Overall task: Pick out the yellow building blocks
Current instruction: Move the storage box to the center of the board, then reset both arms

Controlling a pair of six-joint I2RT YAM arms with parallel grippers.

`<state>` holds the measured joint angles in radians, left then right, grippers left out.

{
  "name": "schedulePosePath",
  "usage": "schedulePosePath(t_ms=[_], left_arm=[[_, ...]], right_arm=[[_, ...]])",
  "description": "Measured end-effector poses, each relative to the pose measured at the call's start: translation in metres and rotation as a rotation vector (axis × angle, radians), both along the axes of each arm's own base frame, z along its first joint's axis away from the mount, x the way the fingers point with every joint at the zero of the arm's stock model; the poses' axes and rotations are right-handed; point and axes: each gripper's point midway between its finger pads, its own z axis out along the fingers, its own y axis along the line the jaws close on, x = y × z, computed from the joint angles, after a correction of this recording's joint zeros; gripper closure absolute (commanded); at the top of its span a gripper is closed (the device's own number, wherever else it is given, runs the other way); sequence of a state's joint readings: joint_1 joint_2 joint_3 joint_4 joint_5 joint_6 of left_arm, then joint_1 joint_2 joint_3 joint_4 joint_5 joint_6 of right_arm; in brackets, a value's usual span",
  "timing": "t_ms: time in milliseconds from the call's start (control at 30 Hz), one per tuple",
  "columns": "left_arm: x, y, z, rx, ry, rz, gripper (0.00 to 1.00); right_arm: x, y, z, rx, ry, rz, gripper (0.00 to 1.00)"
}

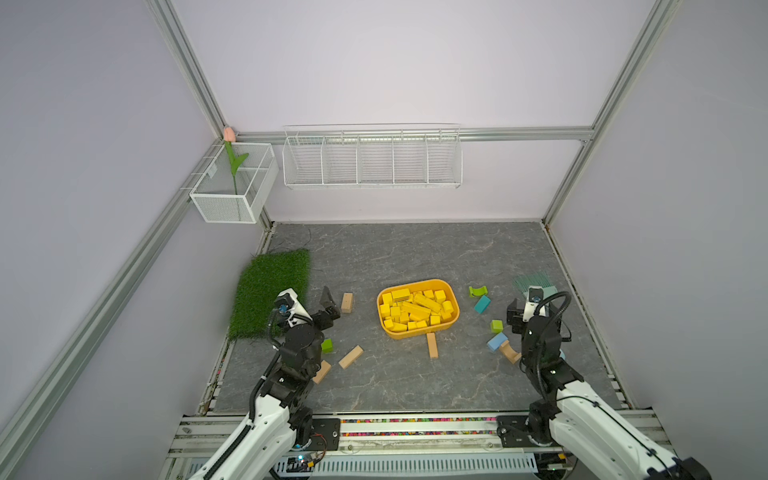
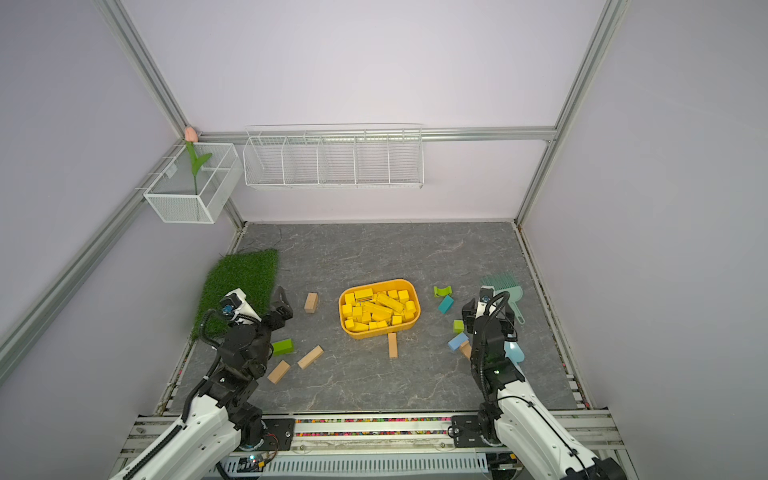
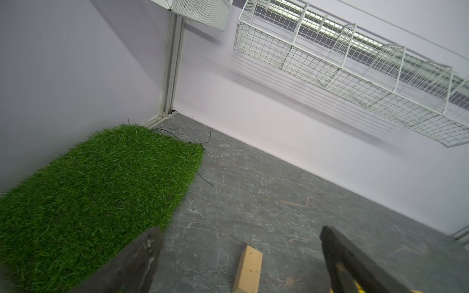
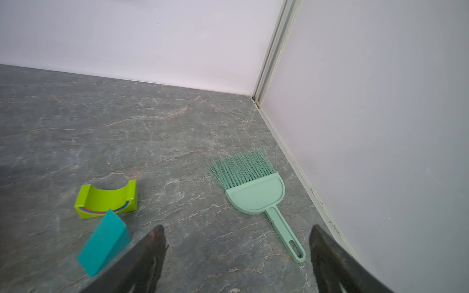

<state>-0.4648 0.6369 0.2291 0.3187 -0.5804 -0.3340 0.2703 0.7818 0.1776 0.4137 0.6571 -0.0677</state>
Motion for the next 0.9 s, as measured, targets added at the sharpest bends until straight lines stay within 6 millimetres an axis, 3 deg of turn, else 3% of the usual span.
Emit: schedulePosePath(t_ms=[100, 233, 400, 567, 667, 833, 900], left_arm=[[0.009, 0.004, -0.009, 0.090, 0.024, 0.046, 0.00], [0.017, 0.010, -0.027, 0.183, 0.087, 0.102, 0.00], [0.021, 0.018, -0.027, 0.248, 0.093, 0.162, 0.00], [0.025, 0.028, -0.026, 0.296, 0.096, 0.208, 0.00], [0.029, 0.036, -0.034, 0.313, 0.121, 0.239, 0.00], [0.030, 0.047, -0.047, 0.312, 0.129, 0.281, 0.01], [0.029, 0.050, -0.057, 0.324, 0.145, 0.294, 0.00]], right_arm=[[0.011, -0.003, -0.014, 0.027, 0.026, -0.005, 0.11], [0.034, 0.013, -0.036, 0.036, 0.092, 0.071, 0.11], [0.051, 0.022, -0.053, 0.026, 0.105, 0.110, 0.11], [0.067, 0.030, -0.056, -0.004, 0.055, 0.150, 0.11], [0.064, 0.030, -0.064, -0.010, 0.038, 0.153, 0.11], [0.069, 0.007, -0.058, 0.017, -0.011, 0.095, 0.11], [0.071, 0.006, -0.056, 0.025, -0.016, 0.093, 0.11]])
